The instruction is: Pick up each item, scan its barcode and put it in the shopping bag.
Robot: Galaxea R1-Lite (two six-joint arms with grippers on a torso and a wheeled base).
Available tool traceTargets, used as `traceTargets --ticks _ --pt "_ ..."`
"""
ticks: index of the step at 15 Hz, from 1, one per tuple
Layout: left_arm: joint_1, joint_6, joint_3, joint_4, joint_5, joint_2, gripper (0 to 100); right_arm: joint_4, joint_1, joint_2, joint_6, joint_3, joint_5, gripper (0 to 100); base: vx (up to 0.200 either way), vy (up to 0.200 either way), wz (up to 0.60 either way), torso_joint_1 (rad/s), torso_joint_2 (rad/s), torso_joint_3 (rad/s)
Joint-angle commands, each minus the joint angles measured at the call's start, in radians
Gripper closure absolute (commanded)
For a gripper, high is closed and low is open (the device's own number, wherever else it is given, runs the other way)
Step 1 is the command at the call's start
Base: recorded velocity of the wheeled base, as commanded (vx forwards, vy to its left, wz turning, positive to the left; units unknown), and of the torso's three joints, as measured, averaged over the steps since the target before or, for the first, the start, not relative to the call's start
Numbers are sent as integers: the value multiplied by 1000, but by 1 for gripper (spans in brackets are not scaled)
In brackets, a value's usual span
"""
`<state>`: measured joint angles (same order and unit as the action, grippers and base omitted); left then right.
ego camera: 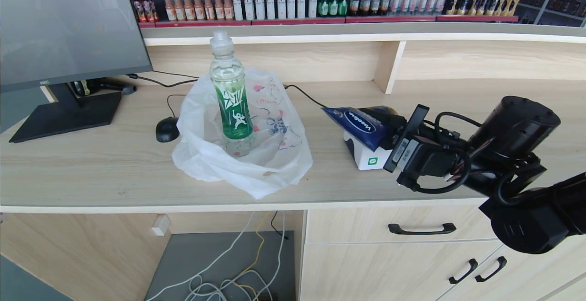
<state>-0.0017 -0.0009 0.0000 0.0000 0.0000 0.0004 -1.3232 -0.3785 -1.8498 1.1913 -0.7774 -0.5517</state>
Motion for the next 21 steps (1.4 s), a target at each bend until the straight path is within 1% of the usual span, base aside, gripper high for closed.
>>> traceTargets --ticks 1,8,21 --pt "0 -1 0 0 0 0 0 -1 1 0 5 7 -1 100 0 0 0 0 0 0" --pt "0 1 0 0 0 0 0 -1 36 -5 8 -2 1 100 0 0 0 0 0 0" --pt "0 1 0 0 0 0 0 -4 24 -28 7 -20 7 100 0 0 0 0 0 0"
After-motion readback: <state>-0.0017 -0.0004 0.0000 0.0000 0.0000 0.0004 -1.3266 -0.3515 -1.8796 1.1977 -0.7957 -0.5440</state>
